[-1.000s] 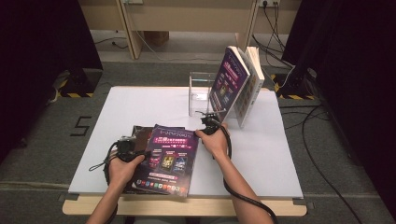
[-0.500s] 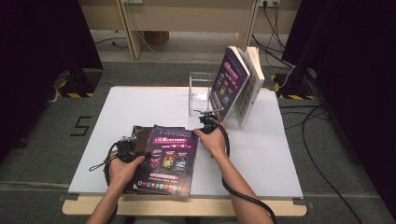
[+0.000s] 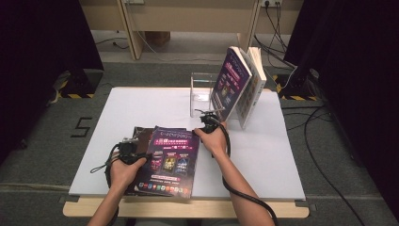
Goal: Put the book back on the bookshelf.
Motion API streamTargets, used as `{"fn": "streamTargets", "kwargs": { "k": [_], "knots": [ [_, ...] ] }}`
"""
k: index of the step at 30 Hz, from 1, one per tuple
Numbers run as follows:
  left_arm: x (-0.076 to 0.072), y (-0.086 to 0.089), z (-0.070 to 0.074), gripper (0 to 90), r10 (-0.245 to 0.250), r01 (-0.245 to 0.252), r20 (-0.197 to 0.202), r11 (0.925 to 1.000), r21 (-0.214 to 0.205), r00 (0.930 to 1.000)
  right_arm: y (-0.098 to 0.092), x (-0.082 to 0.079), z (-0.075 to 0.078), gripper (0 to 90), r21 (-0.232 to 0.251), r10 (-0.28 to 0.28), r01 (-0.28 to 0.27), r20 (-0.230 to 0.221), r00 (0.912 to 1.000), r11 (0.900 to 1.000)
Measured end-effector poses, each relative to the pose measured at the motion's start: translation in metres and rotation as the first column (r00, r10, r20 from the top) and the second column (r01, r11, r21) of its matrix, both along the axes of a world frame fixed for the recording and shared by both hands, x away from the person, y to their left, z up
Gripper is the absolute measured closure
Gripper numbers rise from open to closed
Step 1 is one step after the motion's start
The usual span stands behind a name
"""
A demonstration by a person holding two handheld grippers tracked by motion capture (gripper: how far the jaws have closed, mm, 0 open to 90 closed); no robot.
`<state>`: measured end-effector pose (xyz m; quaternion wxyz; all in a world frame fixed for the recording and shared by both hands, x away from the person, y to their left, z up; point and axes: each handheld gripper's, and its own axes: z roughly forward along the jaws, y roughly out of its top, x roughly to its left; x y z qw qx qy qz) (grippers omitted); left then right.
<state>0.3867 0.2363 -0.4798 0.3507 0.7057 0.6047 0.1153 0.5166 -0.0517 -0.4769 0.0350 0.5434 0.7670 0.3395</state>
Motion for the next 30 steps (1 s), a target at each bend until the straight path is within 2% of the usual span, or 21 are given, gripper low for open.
{"fn": "streamTargets", "kwargs": {
  "k": [5,10,13,15,19,20,30],
  "knots": [
    [-0.0004,-0.0023,0.0004,65.1,0.005,-0.005,0.005,0.9999,0.014,1.0000,-0.0035,0.0010,-0.0020,59.5,0.023,0.000,0.000,0.004,1.0000,0.9997],
    [-0.0012,-0.0057,0.0017,65.3,0.000,0.000,0.011,0.9985,0.054,0.9999,-0.0039,0.0003,-0.0028,59.3,0.025,0.000,0.000,0.009,1.0000,0.9997],
    [-0.0015,-0.0071,0.0023,65.3,0.002,-0.003,0.010,0.9980,0.062,0.9999,-0.0037,0.0001,-0.0023,59.2,0.041,-0.018,0.018,-0.005,0.9998,0.9990],
    [-0.0015,-0.0069,0.0022,65.3,0.002,-0.003,0.011,0.9982,0.060,0.9999,-0.0037,0.0004,-0.0022,61.1,0.029,-0.009,0.009,0.003,1.0000,0.9995],
    [-0.0023,-0.0059,0.0012,65.3,0.011,-0.012,0.014,0.9989,0.045,0.9998,-0.0037,0.0011,-0.0015,59.0,0.028,0.004,-0.004,-0.001,1.0000,0.9996],
    [-0.0022,-0.0059,0.0011,65.3,0.012,-0.013,0.014,0.9989,0.045,0.9998,-0.0036,0.0013,-0.0019,58.7,0.021,0.012,-0.012,0.010,0.9999,0.9997],
    [-0.0021,-0.0052,0.0007,65.2,0.018,-0.018,0.012,0.9993,0.032,0.9998,-0.0053,0.0008,-0.0041,58.6,0.057,-0.010,0.008,0.022,0.9997,0.9984]
  ]
}}
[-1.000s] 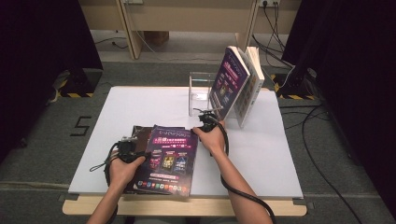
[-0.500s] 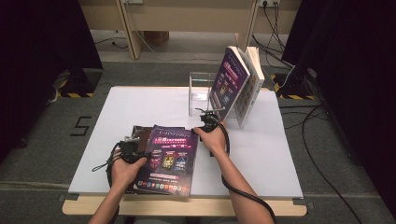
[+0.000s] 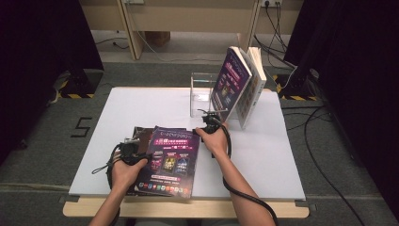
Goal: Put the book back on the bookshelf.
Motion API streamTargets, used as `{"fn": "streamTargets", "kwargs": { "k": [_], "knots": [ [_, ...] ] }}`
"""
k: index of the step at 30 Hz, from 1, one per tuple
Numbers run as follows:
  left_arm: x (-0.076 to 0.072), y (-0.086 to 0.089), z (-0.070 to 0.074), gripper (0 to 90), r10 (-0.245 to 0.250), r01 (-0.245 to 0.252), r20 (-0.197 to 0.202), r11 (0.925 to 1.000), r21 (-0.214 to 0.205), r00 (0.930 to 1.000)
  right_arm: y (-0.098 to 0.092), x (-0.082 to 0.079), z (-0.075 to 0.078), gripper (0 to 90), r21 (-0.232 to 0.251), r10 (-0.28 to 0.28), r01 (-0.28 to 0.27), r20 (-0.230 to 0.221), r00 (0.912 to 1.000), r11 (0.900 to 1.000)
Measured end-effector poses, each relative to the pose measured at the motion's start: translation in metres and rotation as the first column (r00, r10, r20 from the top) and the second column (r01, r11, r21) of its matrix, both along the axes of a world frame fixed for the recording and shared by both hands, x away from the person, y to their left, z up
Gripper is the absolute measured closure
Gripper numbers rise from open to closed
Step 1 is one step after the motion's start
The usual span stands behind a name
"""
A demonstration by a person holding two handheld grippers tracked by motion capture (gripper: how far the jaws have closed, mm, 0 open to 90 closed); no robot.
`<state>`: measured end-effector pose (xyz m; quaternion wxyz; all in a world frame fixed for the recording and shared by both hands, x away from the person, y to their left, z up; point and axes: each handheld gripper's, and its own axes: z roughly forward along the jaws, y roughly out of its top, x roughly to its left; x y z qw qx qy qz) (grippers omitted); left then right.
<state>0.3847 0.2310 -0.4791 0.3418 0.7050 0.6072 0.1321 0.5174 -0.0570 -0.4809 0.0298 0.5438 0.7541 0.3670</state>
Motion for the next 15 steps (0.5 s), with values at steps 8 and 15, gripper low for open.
{"fn": "streamTargets", "kwargs": {
  "k": [8,15],
  "knots": [
    [-0.0002,-0.0023,0.0011,65.3,0.000,0.000,-0.001,0.9997,0.023,1.0000,0.0023,-0.0008,0.0002,58.6,-0.008,-0.016,0.016,-0.006,0.9999,0.9998],
    [-0.0011,-0.0059,0.0025,65.4,0.000,0.000,0.004,0.9982,0.059,1.0000,0.0002,-0.0057,-0.0010,58.6,0.042,-0.077,0.078,-0.036,0.9964,0.9961]
  ]
}}
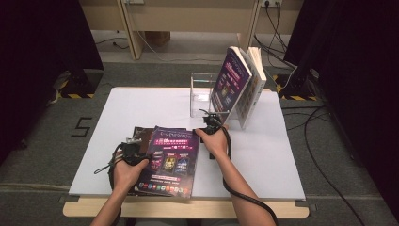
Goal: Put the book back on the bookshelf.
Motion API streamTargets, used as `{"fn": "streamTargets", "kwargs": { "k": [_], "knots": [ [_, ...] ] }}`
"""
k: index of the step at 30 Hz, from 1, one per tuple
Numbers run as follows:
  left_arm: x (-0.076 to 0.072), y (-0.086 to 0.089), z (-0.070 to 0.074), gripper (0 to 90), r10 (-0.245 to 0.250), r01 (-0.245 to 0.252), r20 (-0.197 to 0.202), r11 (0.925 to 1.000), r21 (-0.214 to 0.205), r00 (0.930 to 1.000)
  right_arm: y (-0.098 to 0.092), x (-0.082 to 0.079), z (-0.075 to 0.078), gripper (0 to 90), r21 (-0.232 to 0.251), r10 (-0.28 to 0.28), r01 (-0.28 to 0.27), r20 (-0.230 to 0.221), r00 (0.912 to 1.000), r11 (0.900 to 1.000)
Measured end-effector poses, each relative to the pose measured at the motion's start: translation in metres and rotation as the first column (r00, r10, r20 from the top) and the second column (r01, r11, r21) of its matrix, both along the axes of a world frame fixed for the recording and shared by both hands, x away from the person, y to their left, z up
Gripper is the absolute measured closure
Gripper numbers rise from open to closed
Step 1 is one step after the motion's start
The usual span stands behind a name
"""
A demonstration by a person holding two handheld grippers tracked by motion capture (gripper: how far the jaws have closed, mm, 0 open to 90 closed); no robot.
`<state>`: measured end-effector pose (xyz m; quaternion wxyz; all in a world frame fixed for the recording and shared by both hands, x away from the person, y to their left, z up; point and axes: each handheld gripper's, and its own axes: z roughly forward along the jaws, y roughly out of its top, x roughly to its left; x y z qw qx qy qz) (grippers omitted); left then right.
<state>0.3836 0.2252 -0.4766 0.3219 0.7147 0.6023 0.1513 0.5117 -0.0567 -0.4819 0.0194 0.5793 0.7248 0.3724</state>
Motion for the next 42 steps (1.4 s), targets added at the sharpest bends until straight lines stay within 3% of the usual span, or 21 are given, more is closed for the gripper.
{"fn": "streamTargets", "kwargs": {
  "k": [3,8,19,42],
  "knots": [
    [0.0005,0.0006,-0.0001,65.4,0.000,0.000,-0.002,1.0000,-0.008,1.0000,-0.0010,-0.0004,0.0005,58.4,0.016,0.008,-0.008,-0.021,0.9998,0.9998],
    [0.0001,0.0011,-0.0005,65.4,0.001,-0.001,0.000,0.9999,-0.014,1.0000,-0.0013,-0.0013,0.0001,58.4,0.006,0.021,-0.021,-0.005,0.9998,0.9998],
    [0.0002,0.0002,-0.0001,65.3,0.002,-0.002,-0.002,1.0000,-0.007,1.0000,-0.0037,-0.0041,0.0017,58.4,0.028,0.009,-0.008,-0.045,0.9989,0.9996],
    [-0.0001,-0.0005,0.0000,65.3,0.004,-0.004,0.000,1.0000,-0.002,1.0000,-0.0039,-0.0080,0.0042,58.9,0.015,0.001,0.000,-0.076,0.9971,0.9999]
  ]
}}
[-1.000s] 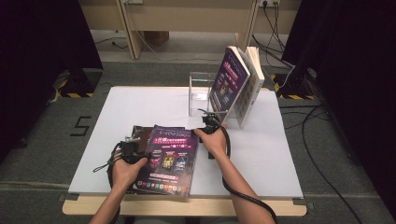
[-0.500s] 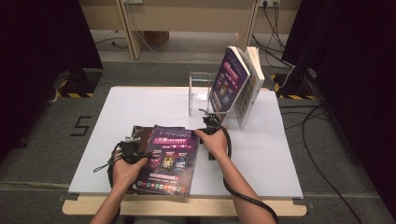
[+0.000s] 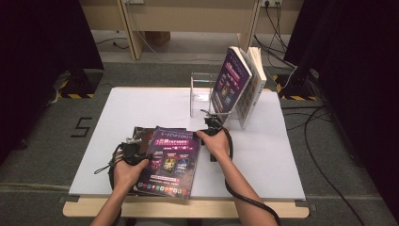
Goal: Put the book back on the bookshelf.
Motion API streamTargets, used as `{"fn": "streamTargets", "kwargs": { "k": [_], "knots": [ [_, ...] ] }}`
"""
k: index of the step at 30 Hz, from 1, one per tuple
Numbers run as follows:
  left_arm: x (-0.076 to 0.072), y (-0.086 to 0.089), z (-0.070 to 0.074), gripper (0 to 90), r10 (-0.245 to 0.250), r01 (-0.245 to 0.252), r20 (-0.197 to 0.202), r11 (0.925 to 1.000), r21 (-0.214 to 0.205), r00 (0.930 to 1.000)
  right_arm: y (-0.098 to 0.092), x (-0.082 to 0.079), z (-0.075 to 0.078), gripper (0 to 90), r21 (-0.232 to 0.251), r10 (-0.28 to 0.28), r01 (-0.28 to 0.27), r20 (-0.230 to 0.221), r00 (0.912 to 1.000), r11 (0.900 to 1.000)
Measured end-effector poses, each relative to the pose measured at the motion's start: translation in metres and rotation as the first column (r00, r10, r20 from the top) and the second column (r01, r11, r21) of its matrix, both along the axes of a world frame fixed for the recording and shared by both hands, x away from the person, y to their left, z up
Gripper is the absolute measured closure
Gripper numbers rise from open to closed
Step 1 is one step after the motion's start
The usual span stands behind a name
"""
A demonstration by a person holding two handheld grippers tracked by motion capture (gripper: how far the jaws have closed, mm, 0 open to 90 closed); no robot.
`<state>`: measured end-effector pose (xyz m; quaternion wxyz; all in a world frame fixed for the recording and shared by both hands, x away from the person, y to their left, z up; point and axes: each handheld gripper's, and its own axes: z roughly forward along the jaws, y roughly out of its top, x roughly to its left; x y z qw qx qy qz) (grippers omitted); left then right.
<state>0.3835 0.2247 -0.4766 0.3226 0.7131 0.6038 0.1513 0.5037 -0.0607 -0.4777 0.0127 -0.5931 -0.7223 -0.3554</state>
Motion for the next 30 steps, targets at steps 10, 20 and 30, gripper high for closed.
{"fn": "streamTargets", "kwargs": {
  "k": [10,20,30],
  "knots": [
    [0.000,0.000,0.000,65.4,0.003,-0.003,0.000,1.0000,0.003,1.0000,-0.001,-0.001,0.000,61.3,0.003,0.003,-0.003,0.001,1.0000,1.0000],
    [0.000,-0.001,0.000,65.6,0.002,-0.002,0.002,1.0000,0.008,1.0000,-0.007,0.003,0.004,74.2,0.032,0.016,-0.016,-0.003,0.9999,0.9994],
    [0.000,0.006,0.001,60.3,-0.027,0.026,-0.012,0.9989,-0.039,0.9996,-0.012,0.005,0.009,82.6,0.138,0.022,-0.020,-0.015,0.9996,0.9902]
  ]
}}
